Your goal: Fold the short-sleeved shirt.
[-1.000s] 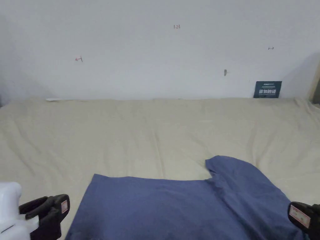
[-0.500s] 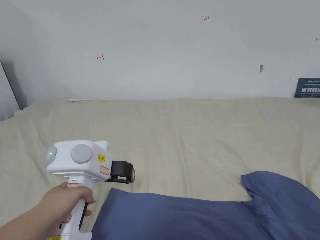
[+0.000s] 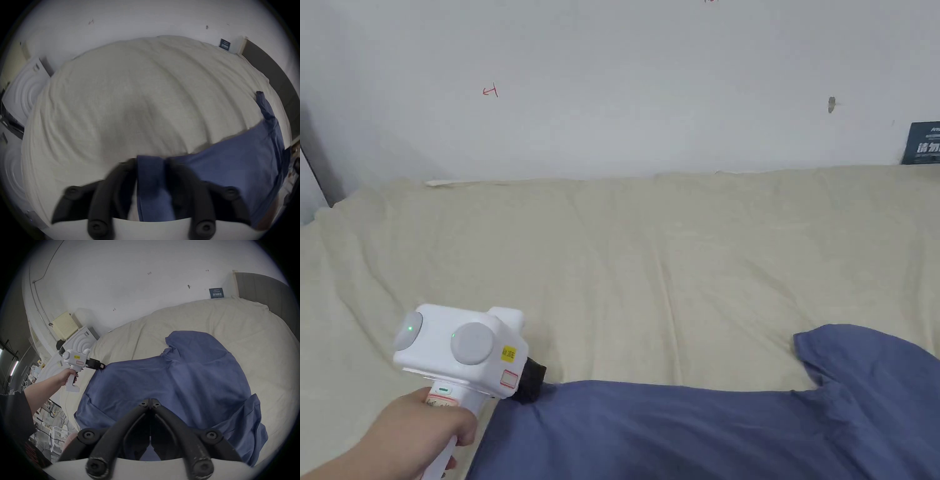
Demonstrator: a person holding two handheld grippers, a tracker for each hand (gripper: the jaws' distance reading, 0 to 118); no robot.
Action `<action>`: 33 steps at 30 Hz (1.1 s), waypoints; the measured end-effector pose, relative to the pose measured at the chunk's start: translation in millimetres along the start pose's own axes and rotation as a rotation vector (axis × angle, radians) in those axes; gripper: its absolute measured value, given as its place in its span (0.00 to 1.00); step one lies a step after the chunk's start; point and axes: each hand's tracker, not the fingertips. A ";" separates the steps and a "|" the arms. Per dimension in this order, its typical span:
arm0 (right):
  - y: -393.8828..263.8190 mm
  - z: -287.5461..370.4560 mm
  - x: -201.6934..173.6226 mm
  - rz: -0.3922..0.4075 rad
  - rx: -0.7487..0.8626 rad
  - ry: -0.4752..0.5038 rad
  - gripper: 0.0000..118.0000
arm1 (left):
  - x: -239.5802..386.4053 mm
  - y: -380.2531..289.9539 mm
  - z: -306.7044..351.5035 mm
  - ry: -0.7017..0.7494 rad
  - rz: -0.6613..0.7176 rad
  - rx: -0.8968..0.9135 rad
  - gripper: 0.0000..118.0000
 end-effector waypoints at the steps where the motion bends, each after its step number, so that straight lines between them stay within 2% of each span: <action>1: 0.2 0.1 0.3 0.004 0.000 -0.001 0.00 | 2.5 0.0 0.7 -0.014 0.011 -0.007 0.09; 4: 10.5 3.3 0.4 0.019 0.051 -0.019 0.00 | 1.1 2.9 -2.8 -0.019 0.006 -0.025 0.06; 7: 51.6 3.8 32.6 0.055 0.152 -0.016 0.00 | -7.9 4.4 4.2 -0.018 0.047 0.018 0.06; 9: 91.8 -5.2 51.8 0.074 0.178 -0.083 0.04 | -12.1 3.7 10.7 -0.037 0.070 0.043 0.06; 10: 114.6 -14.1 65.5 0.057 0.173 -0.109 0.19 | -12.2 2.0 16.4 -0.041 0.071 0.048 0.06; 11: 134.2 -23.2 78.1 0.033 0.158 -0.117 0.60 | -12.3 0.5 19.9 -0.048 0.077 0.050 0.06; 12: 158.3 -40.1 96.3 -0.013 0.091 -0.126 0.87 | -12.9 -0.2 23.4 -0.058 0.084 0.056 0.06; 13: 177.0 -60.0 112.8 -0.066 0.014 -0.150 0.95 | -12.9 -1.3 26.2 -0.066 0.086 0.059 0.06; 14: 189.1 -74.2 125.8 -0.104 -0.049 -0.195 0.95 | -3.7 -5.0 33.0 -0.067 0.081 0.064 0.06; 16: 207.6 -107.4 151.4 -0.110 -0.140 -0.278 0.95 | 3.6 -10.9 36.1 -0.051 0.054 0.077 0.06; 19: 212.7 -155.4 172.5 -0.084 -0.328 -0.352 0.95 | 0.5 -9.8 30.8 -0.058 0.055 0.066 0.06; 20: 209.2 -165.0 174.2 -0.085 -0.335 -0.376 0.94 | 0.5 -10.9 29.4 -0.058 0.066 0.058 0.06; 23: 202.4 -196.8 177.6 -0.093 -0.390 -0.313 0.94 | -3.4 -12.2 23.2 -0.071 0.088 0.037 0.06; 25: 197.0 -211.9 171.3 -0.084 -0.399 -0.324 0.93 | -3.0 -15.8 18.5 -0.071 0.092 0.022 0.06; 27: 193.2 -220.0 170.0 -0.075 -0.406 -0.375 0.80 | -2.4 -17.6 14.2 -0.074 0.094 0.003 0.06; 28: 192.2 -218.1 168.8 -0.023 -0.416 -0.464 0.69 | -1.4 -19.1 12.4 -0.074 0.093 -0.004 0.06; 29: 194.1 -214.2 164.5 0.012 -0.416 -0.491 0.53 | -0.5 -20.4 11.8 -0.075 0.093 -0.004 0.06; 30: 197.2 -207.2 163.6 0.007 -0.389 -0.460 0.42 | -0.7 -20.4 11.1 -0.073 0.092 -0.002 0.06; 31: 199.1 -203.2 162.5 0.023 -0.375 -0.467 0.15 | -0.6 -20.5 11.0 -0.075 0.096 -0.001 0.06; 32: 201.4 -192.3 167.1 0.024 -0.368 -0.448 0.00 | -0.8 -19.9 11.6 -0.074 0.101 0.003 0.06; 33: 206.3 -185.7 163.6 0.017 -0.350 -0.418 0.00 | -0.8 -19.6 11.9 -0.075 0.110 0.003 0.06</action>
